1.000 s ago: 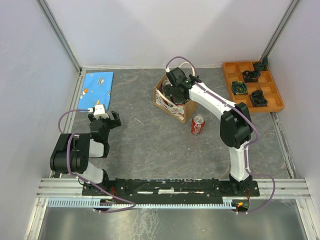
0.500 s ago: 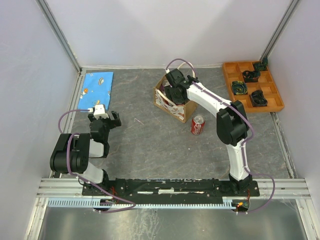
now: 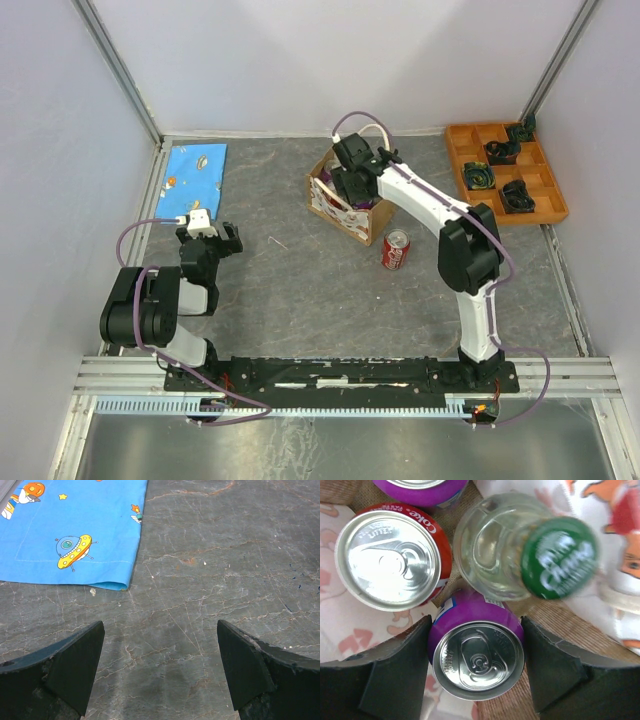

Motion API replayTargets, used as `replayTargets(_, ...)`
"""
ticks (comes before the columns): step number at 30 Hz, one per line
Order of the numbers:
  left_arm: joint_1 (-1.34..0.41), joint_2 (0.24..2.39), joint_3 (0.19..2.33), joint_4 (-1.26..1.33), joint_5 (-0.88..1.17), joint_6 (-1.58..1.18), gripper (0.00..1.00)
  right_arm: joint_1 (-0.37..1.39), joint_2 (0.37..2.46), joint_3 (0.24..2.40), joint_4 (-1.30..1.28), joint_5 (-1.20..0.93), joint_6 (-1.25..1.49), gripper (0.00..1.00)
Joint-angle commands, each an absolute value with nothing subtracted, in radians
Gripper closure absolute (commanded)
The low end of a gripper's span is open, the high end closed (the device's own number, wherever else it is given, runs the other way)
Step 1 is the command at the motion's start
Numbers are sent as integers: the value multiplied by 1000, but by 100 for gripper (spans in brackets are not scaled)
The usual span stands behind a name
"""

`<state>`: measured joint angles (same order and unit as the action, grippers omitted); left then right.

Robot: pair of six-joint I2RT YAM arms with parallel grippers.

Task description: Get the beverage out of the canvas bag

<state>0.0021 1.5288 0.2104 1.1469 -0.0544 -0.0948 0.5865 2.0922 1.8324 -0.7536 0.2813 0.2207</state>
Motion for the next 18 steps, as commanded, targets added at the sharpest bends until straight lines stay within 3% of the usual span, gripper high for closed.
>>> replayTargets(1, -3, 1519, 231, 1182, -78, -31, 1, 578, 1885, 1900, -620, 360, 158, 100)
replayTargets(8, -3, 1519, 231, 1181, -78, -31, 1, 584, 1746, 1892, -612, 358, 153, 100)
replayTargets(18, -3, 1519, 232, 1182, -79, -31, 1, 637, 1471, 1708, -658, 310, 167, 100)
